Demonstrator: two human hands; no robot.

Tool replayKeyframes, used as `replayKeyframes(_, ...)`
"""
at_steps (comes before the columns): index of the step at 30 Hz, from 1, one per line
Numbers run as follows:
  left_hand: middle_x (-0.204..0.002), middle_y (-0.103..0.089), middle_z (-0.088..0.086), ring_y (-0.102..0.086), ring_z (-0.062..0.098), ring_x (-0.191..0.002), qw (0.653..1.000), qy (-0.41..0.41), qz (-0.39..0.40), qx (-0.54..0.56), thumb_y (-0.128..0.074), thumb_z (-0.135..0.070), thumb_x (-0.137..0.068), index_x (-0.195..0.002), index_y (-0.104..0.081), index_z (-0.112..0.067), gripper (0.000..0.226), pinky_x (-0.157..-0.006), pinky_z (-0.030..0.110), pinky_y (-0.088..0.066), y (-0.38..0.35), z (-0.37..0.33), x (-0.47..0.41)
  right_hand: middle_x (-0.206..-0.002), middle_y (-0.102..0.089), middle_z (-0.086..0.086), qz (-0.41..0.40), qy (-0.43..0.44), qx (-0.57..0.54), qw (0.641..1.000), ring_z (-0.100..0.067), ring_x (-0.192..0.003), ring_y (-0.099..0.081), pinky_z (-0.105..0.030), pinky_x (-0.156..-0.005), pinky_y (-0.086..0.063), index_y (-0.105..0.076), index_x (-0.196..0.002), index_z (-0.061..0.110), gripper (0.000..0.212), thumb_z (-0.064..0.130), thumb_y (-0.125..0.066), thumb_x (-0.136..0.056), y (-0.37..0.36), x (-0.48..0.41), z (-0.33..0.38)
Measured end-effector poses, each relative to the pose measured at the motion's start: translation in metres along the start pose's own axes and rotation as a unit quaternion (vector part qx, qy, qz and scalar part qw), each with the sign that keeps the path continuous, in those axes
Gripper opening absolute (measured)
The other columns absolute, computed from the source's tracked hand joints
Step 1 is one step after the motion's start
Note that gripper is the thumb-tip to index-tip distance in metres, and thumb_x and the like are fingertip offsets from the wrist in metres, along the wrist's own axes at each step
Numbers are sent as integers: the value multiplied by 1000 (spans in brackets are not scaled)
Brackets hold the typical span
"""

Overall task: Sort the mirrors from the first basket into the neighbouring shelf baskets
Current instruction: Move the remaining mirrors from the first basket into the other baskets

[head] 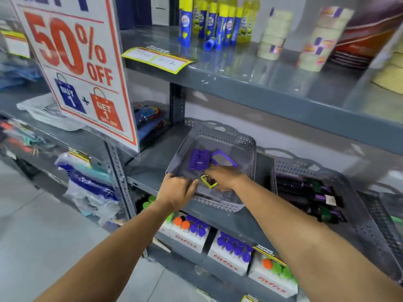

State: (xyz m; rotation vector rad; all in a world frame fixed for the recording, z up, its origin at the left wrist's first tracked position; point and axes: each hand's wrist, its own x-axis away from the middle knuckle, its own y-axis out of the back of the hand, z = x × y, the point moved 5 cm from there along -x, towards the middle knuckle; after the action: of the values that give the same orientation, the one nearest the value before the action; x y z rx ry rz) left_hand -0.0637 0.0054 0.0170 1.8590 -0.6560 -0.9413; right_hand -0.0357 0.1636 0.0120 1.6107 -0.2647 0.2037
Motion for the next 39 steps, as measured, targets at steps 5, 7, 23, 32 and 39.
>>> replayKeyframes(5, -73, -72, 6, -64, 26, -78, 1000, -12, 5, 1, -21, -42, -92, -66, -62, -13, 56, -81, 34, -34, -3, 4, 1, -129, -55, -8, 12, 19, -12, 1000, -31, -113, -57, -42, -87, -52, -48, -129, 20, 57, 13, -69, -77, 1, -10, -1)
replayKeyframes(7, -72, -72, 5, -63, 25, -76, 1000, -11, -1, -5, -16, -45, -89, -66, -63, -13, 61, -83, 36, -36, -2, 3, 2, -125, -57, -7, 16, 24, -17, 999, -29, -111, -58, -42, -88, -51, -53, -121, 17, 50, 13, -72, -75, 1, -12, -2)
replayKeyframes(23, -98, -69, 10, -62, 31, -93, 998, -54, 4, 8, -19, -58, -83, -107, -60, -13, 65, -84, 39, -42, -4, -61, -14, -115, -63, -9, -74, -36, -97, 992, -26, -106, -60, -33, -84, -50, -58, -111, 20, 54, 32, -78, -63, 40, 54, -51)
replayKeyframes(32, -113, -61, 15, -54, 34, -105, 989, -140, 30, 25, -34, -51, -91, -123, -50, -5, 59, -89, 43, -44, -52, -232, -31, -105, -63, -13, -114, -186, -84, 972, -31, -96, -60, -29, -74, -47, -62, -104, 12, 47, 33, -77, -65, 36, 233, -173)
replayKeyframes(39, -126, -48, 21, -44, 37, -115, 996, 15, 79, 44, -45, -39, -92, -129, -38, 1, 55, -90, 47, -44, -84, -256, -30, -108, -64, -11, -22, -265, -92, 959, -31, -100, -61, -36, -78, -52, -59, -112, 14, 52, 31, -79, -67, -39, 321, -225)
